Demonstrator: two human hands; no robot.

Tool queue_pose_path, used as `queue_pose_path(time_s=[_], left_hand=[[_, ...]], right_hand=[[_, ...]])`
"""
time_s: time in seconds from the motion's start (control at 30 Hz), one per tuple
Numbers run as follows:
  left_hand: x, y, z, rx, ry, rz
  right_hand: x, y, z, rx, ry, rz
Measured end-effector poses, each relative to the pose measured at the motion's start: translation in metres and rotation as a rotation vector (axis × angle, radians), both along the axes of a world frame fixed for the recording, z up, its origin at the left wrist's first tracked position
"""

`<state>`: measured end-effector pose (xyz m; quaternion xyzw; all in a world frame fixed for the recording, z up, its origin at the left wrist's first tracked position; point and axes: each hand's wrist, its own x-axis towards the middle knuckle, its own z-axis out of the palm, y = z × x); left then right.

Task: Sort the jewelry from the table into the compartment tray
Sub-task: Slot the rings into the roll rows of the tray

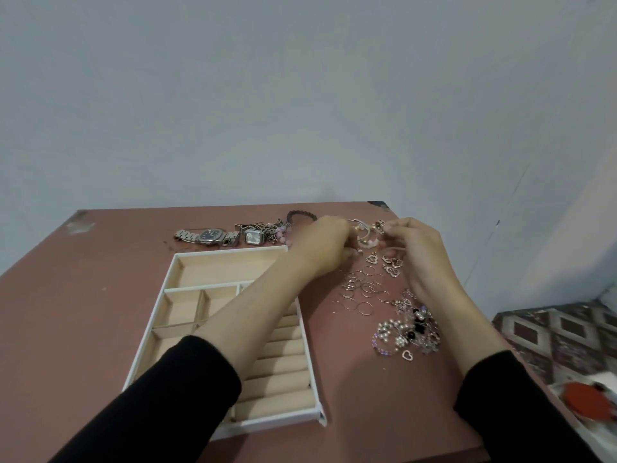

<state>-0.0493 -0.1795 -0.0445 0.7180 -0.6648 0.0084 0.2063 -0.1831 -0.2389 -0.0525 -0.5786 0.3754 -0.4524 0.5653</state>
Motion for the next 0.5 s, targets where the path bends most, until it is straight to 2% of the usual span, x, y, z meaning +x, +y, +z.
queue_pose_path(time_s=[0.2, 0.37, 0.5], left_hand=[[0.037, 0.085, 0.025, -0.147, 0.288, 0.050], [0.067, 0.143, 0.011, -0.131, 0.488, 0.132], [0.068, 0.153, 0.001, -0.061, 0.476, 0.105]], right_hand=[[0.006, 0.026, 0.011, -0.161, 0.044, 0.139], [0.040, 0.066, 0.015, -0.302, 0.059, 0.348], [0.063, 0.082, 0.002, -0.351, 0.109, 0.407]])
